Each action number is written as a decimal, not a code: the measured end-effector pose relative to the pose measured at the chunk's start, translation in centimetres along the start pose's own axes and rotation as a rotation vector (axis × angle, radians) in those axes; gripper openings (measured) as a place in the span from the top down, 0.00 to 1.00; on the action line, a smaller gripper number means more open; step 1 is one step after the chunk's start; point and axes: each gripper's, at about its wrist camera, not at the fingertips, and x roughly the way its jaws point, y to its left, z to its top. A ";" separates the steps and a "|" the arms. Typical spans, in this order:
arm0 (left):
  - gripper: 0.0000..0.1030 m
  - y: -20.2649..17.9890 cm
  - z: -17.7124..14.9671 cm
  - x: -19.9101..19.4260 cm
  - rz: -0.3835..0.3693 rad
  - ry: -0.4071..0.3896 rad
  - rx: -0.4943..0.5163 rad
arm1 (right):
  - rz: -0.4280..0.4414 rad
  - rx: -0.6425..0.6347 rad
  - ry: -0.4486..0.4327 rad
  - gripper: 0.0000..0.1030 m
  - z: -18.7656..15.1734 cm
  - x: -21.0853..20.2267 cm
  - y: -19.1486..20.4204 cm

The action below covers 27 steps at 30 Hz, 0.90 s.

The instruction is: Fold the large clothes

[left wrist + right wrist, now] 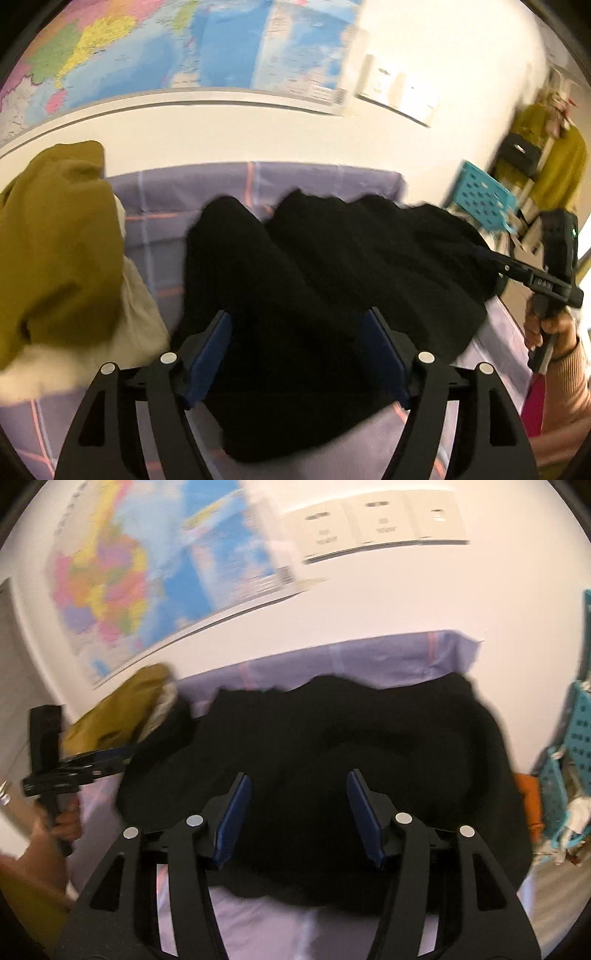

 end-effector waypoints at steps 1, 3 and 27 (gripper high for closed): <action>0.29 -0.3 -0.6 0.1 0.015 0.011 0.010 | -0.001 -0.023 0.013 0.47 -0.5 0.2 0.7; 0.29 -0.6 -1.5 1.2 0.021 0.043 0.008 | -0.005 -0.084 0.058 0.47 -1.7 1.5 2.1; 0.24 1.4 -8.2 0.0 -0.260 0.143 -0.383 | 0.108 0.325 -0.004 0.31 -7.9 -4.4 -2.6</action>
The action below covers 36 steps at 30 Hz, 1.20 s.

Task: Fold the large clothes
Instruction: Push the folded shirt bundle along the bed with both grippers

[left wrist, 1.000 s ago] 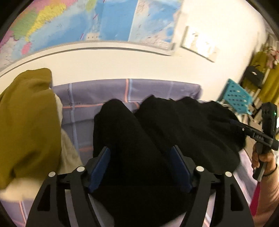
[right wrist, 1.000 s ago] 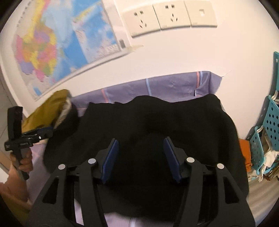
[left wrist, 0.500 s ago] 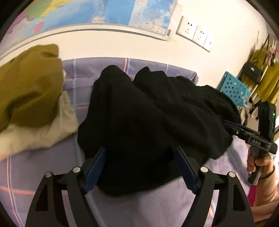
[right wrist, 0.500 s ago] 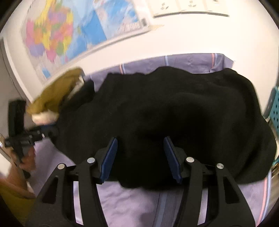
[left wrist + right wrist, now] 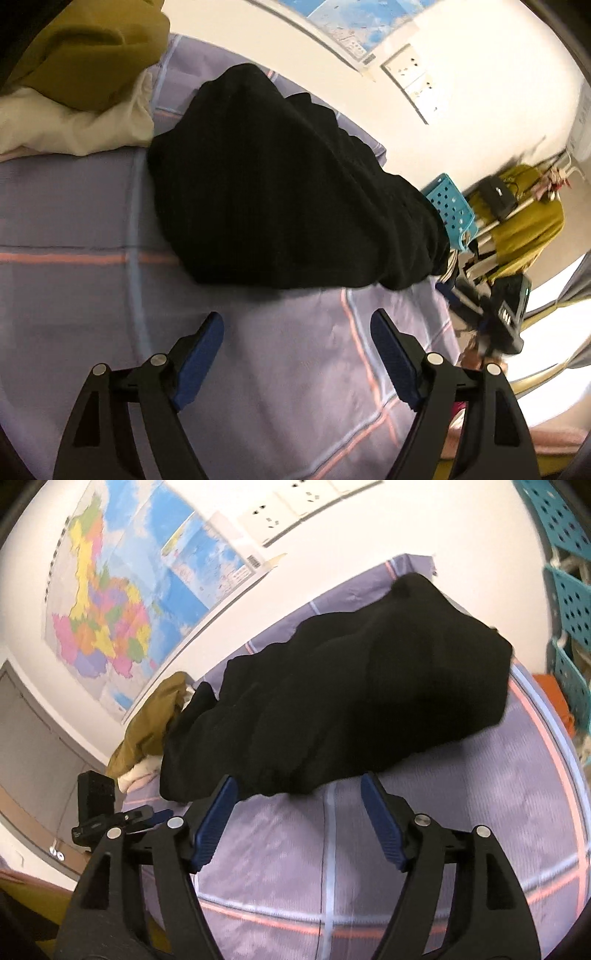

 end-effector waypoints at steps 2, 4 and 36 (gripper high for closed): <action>0.24 0.0 0.7 0.7 -0.027 0.003 -0.023 | 0.003 0.003 0.004 0.29 -0.4 -0.2 -0.2; 0.22 0.0 1.3 1.4 -0.050 -0.004 -0.051 | 0.009 0.018 0.002 0.28 -0.7 -0.4 -0.4; 0.12 -2.5 5.9 5.6 0.117 -0.101 -0.042 | -0.161 0.263 -0.112 0.05 4.7 4.3 -4.1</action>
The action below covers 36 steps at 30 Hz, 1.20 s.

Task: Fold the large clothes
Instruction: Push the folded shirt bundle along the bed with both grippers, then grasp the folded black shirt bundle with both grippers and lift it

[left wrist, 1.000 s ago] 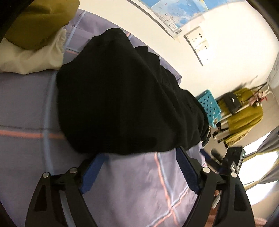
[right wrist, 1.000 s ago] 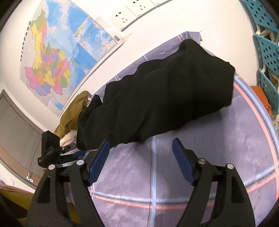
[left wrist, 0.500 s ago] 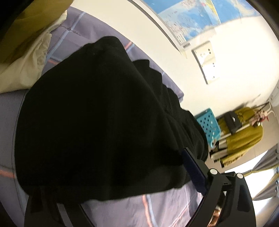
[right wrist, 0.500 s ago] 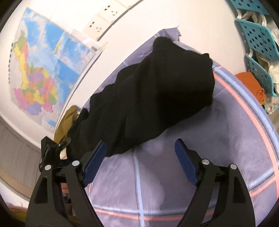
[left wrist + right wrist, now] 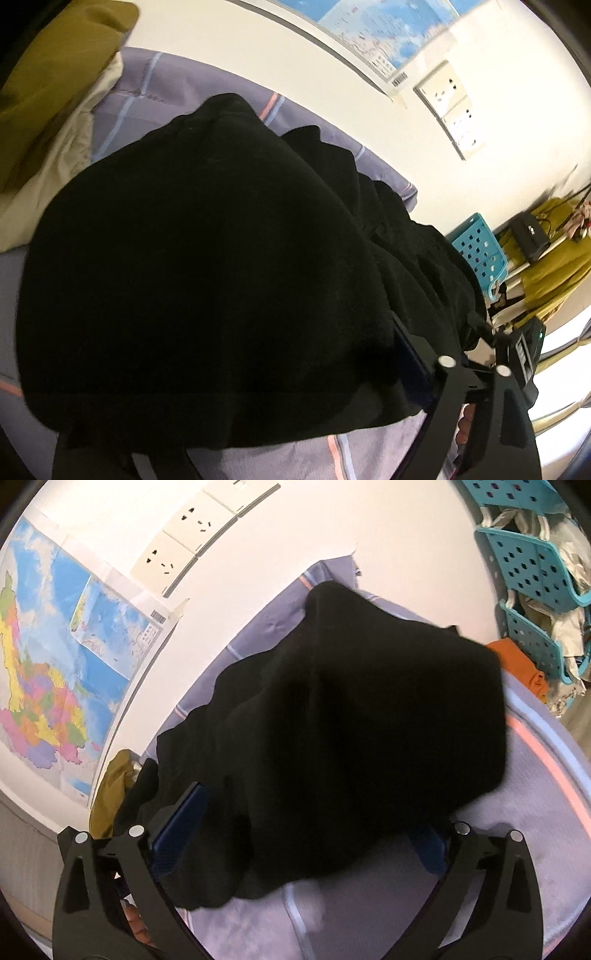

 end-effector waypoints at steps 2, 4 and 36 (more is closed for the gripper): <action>0.11 -0.2 0.1 0.2 0.015 0.000 0.014 | 0.010 0.004 -0.004 0.05 0.3 0.4 0.2; 0.09 -0.5 0.2 0.5 0.029 0.005 0.028 | 0.023 0.002 -0.001 0.07 0.8 1.0 0.4; 0.35 1.4 1.7 0.5 0.009 -0.002 -0.044 | 0.098 -0.005 0.027 0.45 1.9 2.1 -0.4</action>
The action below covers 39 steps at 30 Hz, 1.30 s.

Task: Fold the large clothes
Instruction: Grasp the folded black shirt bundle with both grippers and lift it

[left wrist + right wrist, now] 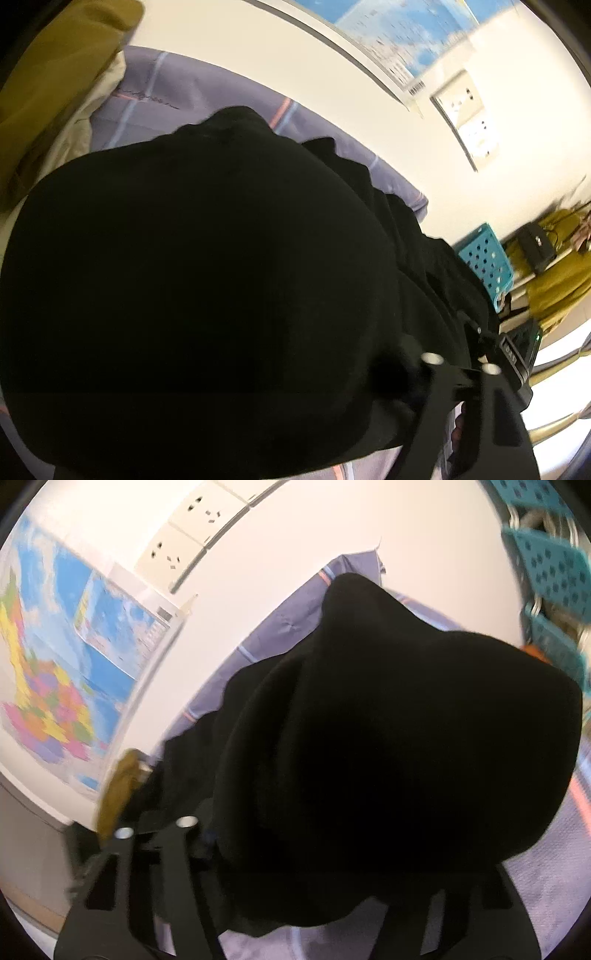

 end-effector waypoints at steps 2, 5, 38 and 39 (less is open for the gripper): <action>0.37 0.3 0.1 0.1 -0.022 0.012 -0.011 | 0.008 -0.002 0.005 0.45 0.0 0.1 -0.1; 0.32 0.3 0.3 0.3 -0.027 0.012 -0.013 | 0.003 -0.017 0.003 0.32 0.1 0.4 0.6; 0.22 0.3 -2.5 -2.3 -0.062 0.064 0.040 | 0.086 -0.056 0.080 0.25 -3.5 -2.3 1.4; 0.19 0.0 -2.3 -2.0 -0.051 0.058 0.043 | 0.073 -0.066 0.071 0.25 -3.5 -2.0 1.6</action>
